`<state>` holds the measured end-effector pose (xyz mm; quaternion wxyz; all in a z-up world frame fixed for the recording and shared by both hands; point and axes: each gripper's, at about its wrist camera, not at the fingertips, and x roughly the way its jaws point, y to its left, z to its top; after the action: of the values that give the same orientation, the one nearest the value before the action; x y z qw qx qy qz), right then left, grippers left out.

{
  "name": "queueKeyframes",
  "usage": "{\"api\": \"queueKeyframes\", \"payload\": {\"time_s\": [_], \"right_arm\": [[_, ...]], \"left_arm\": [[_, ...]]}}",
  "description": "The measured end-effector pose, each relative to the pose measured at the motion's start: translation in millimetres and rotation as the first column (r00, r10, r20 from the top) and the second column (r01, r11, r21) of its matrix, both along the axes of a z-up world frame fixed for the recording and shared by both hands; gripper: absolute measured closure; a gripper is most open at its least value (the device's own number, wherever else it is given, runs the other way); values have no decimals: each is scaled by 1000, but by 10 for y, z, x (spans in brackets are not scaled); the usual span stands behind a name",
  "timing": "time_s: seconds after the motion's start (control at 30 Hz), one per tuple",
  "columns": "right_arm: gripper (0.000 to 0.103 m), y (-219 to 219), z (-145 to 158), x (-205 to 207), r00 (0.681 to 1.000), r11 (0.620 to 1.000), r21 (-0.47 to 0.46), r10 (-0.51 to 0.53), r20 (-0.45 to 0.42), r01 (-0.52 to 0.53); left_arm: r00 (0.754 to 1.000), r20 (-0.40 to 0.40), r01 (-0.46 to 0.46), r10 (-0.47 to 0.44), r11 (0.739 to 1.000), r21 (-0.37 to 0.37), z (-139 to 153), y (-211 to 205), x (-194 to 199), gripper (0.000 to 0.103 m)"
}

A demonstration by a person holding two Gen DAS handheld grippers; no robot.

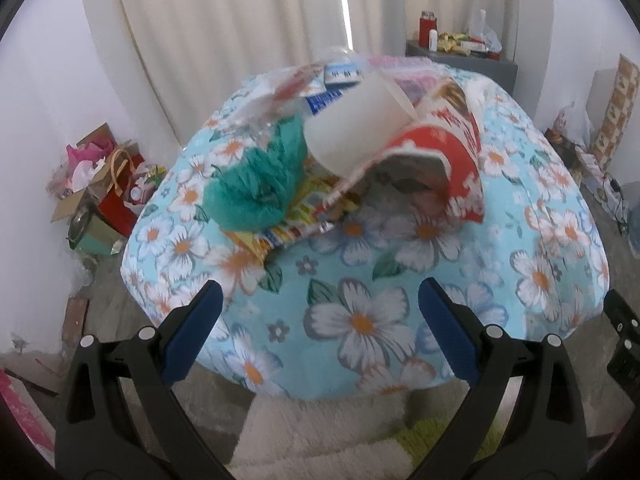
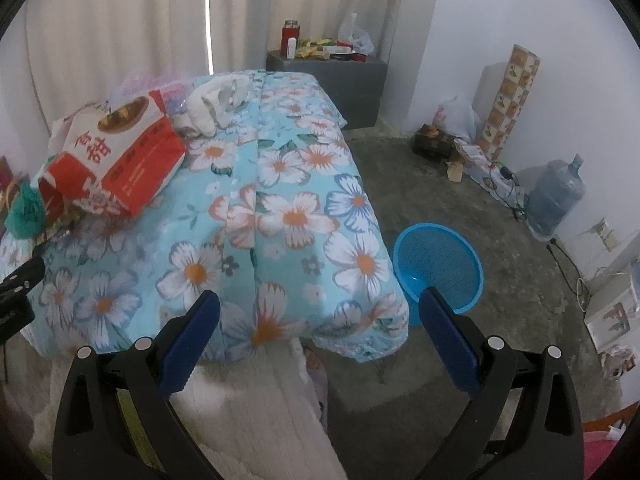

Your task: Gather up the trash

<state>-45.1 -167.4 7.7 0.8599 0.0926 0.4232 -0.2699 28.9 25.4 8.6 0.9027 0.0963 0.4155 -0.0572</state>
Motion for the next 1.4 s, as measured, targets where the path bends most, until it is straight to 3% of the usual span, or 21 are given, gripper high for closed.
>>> {"api": "queueKeyframes", "payload": {"time_s": [0.17,0.3,0.43,0.6,0.67,0.97,1.2,1.4], "right_arm": [[6,-93,7,102,998,999,38,10,62,-13],[6,-128,-3,221,994,997,67,24,105,-31],[6,-109,-13,341,990,993,102,48,132,-62],[6,-9,9,447,980,981,142,111,164,-135],[6,11,33,462,976,975,160,127,179,-156],[9,-272,149,589,961,932,319,87,263,-171],[10,-715,292,1180,933,830,507,43,358,-233],[25,-934,1,2006,947,698,676,10,321,-236]], "left_arm": [[999,27,48,-47,999,-25,69,110,116,9],[992,45,119,-114,985,-128,129,316,248,9],[977,128,194,-168,954,-230,187,527,299,9],[987,96,147,-126,954,-261,170,727,495,9],[988,127,117,-86,957,-265,155,832,561,9],[989,113,132,-96,918,-375,70,1039,817,9],[986,108,161,-129,909,-385,-14,1041,909,10],[987,93,159,-132,902,-402,-71,1065,968,26]]}}
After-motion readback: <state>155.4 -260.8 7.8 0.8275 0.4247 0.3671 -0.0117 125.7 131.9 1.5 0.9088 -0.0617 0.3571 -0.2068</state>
